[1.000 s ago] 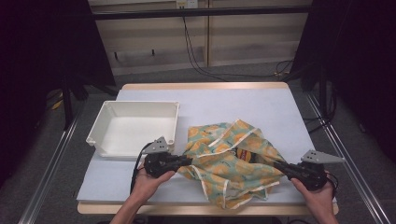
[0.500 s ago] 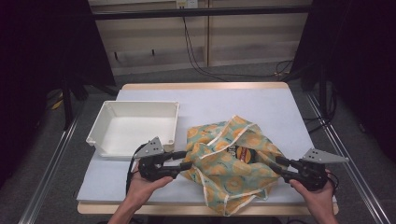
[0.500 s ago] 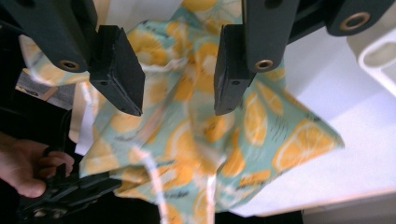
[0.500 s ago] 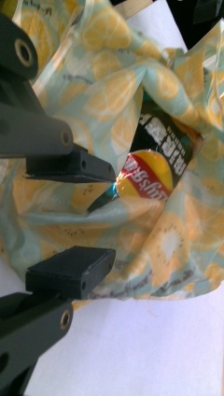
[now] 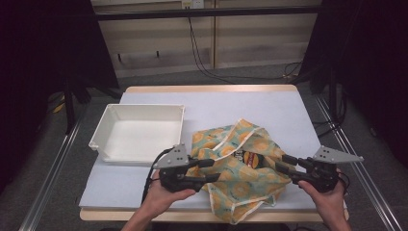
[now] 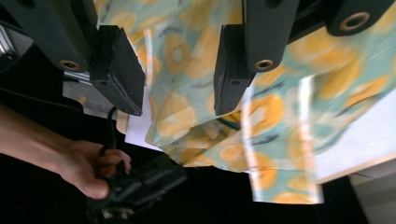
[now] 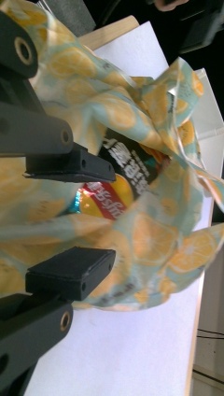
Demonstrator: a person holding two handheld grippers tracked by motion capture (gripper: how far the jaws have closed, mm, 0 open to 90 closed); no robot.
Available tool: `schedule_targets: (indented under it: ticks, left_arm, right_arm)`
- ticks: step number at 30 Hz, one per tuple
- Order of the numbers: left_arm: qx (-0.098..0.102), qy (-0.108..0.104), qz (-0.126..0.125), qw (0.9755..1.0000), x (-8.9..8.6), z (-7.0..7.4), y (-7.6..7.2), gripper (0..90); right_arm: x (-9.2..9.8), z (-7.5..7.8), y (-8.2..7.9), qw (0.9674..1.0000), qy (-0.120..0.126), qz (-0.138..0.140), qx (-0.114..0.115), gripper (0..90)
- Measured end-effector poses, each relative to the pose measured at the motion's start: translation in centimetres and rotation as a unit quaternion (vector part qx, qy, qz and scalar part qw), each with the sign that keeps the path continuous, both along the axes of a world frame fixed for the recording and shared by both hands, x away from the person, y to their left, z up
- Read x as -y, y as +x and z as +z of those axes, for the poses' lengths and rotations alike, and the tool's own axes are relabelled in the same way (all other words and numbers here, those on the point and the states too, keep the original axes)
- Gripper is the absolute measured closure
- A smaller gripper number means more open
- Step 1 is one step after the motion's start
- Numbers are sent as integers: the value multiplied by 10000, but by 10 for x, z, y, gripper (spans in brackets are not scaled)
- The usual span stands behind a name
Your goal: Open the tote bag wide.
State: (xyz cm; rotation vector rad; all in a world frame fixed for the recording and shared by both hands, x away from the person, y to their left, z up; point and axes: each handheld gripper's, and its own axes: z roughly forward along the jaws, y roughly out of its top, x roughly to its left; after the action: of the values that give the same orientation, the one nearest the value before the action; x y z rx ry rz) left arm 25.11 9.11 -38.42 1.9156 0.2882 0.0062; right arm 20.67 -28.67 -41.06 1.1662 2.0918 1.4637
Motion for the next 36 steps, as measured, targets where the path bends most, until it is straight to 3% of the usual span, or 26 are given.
schedule_targets:
  ticks: [7,10,12,16,19,21,24,26,28,30,34,36]
  left_arm:
    - [-147,316,-404,9986,55,-17,19,460]
    - [13,412,-565,9976,71,-18,26,413]
    - [-154,403,-687,9967,80,-22,37,357]
    - [15,811,-725,9941,85,-31,44,294]
    - [102,939,-734,9928,82,-37,44,295]
    - [223,1159,-657,9908,83,-41,44,318]
    - [317,1310,-589,9891,84,-44,42,392]
    - [404,1412,-545,9877,84,-43,42,520]
    - [353,1332,-618,9885,82,-41,41,691]
    - [308,1272,-783,9883,80,-39,39,796]
    - [291,1085,-1137,9871,80,-35,26,866]
    - [319,1047,-1249,9861,81,-33,19,879]
  right_arm:
    - [-11,4,30,9999,-130,86,-52,515]
    - [-16,2,42,9996,-247,74,-74,464]
    - [-18,2,50,9996,-275,74,-68,415]
    - [-25,-3,65,9985,-400,216,-319,348]
    - [-30,-9,74,9974,-506,277,-441,312]
    - [-34,-12,80,9965,-587,325,-502,302]
    - [-39,-13,88,9957,-665,348,-547,280]
    - [-42,-14,92,9949,-710,375,-614,267]
    - [-46,-16,95,9938,-804,386,-660,265]
    - [-48,-19,99,9928,-868,367,-734,271]
    - [-46,-24,106,9928,-875,281,-767,401]
    - [-44,-26,110,9927,-830,268,-834,513]
